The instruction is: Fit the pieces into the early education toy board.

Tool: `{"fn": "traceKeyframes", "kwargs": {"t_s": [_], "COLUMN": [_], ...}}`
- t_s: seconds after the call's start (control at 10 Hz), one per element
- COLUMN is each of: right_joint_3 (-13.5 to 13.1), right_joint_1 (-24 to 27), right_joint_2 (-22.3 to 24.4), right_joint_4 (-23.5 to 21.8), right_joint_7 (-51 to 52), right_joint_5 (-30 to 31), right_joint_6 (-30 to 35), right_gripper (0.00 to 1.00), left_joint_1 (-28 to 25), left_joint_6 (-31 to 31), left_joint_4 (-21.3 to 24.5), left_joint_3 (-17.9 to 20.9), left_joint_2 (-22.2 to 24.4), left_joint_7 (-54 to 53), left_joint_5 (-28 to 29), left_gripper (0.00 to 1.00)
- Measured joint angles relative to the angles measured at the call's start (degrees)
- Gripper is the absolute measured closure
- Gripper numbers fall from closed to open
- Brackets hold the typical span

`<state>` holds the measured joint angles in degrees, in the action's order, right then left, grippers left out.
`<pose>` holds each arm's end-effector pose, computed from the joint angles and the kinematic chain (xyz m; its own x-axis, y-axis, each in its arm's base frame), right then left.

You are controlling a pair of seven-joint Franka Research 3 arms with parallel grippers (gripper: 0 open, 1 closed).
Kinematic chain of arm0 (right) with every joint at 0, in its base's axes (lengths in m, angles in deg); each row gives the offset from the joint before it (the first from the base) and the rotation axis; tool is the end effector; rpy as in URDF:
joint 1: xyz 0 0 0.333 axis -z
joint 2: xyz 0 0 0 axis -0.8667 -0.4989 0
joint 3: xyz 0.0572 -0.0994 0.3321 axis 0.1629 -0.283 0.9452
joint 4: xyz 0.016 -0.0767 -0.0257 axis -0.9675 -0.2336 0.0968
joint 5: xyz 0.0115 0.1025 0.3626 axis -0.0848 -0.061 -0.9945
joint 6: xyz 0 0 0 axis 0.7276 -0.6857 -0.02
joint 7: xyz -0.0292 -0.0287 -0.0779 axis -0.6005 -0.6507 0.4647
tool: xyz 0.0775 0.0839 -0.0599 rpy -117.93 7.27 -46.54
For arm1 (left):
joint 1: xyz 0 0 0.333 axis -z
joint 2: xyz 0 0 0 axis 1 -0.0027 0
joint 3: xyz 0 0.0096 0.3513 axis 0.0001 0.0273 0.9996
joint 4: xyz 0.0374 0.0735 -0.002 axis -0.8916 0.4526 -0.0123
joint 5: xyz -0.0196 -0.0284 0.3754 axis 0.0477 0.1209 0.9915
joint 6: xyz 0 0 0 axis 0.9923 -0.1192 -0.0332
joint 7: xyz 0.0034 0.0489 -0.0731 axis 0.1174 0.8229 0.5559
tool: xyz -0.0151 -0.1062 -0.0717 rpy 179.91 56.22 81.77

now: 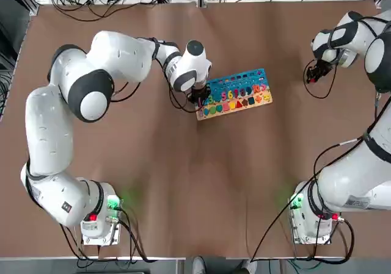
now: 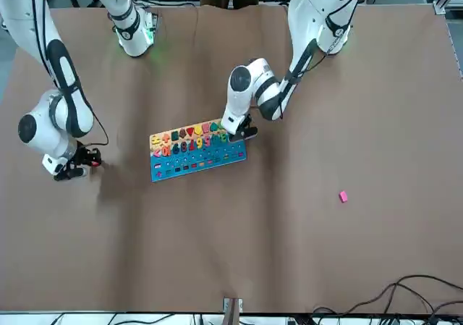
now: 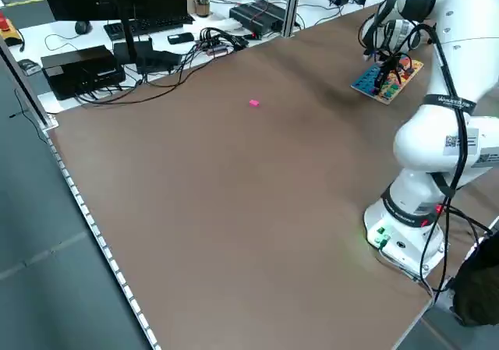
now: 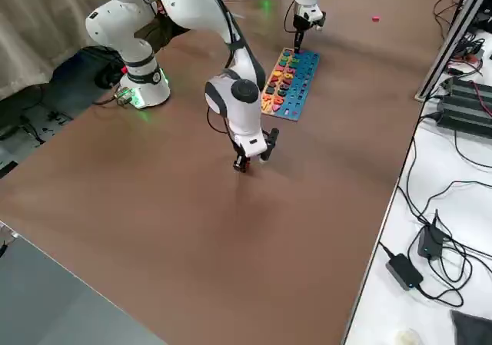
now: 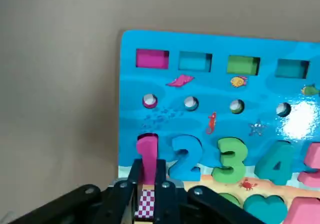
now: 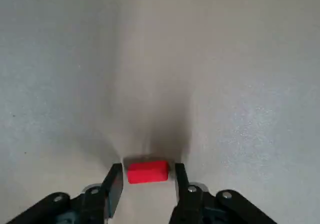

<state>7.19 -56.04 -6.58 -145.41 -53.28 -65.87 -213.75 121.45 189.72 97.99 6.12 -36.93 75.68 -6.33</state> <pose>0.5397 -0.1358 0.2021 0.9856 0.1563 -0.0645 0.1539 -0.9873 -0.0399 0.4236 -0.5085 0.2071 0.9666 0.2507 -0.0538 0.2532 -0.9664 0.0450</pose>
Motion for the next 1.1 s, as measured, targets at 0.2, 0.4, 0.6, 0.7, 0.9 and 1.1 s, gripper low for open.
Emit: {"fn": "traceKeyframes", "kwargs": {"t_s": [0.2,0.4,0.6,0.7,0.9,1.1], "right_joint_3": [0.02,0.03,0.07,0.10,0.11,0.13], "right_joint_1": [0.00,0.00,-0.01,-0.01,-0.01,-0.02], "right_joint_2": [0.00,0.00,0.00,0.00,0.00,0.05], "right_joint_4": [0.04,0.04,0.05,0.05,0.05,0.06], "right_joint_7": [0.04,0.06,0.15,0.23,0.35,0.46], "right_joint_5": [0.01,0.02,0.02,0.03,0.03,0.03], "right_joint_6": [0.00,0.00,0.00,0.00,-0.01,-0.01], "right_gripper": [0.52,0.54,0.56,0.57,0.61,0.64], "left_joint_1": [0.00,0.00,0.00,0.00,-0.01,-0.01], "left_joint_6": [0.00,-0.01,-0.03,-0.03,-0.03,-0.03], "left_joint_4": [0.00,0.00,0.00,0.00,0.00,0.00], "left_joint_3": [0.00,0.00,0.01,0.01,0.01,0.01], "left_joint_2": [0.00,0.00,0.00,0.00,0.00,0.00], "left_joint_7": [0.00,0.00,0.00,0.00,0.00,0.00], "left_joint_5": [0.00,0.00,0.00,0.00,0.00,0.00], "left_gripper": [0.87,0.87,0.87,0.87,0.87,0.87]}}
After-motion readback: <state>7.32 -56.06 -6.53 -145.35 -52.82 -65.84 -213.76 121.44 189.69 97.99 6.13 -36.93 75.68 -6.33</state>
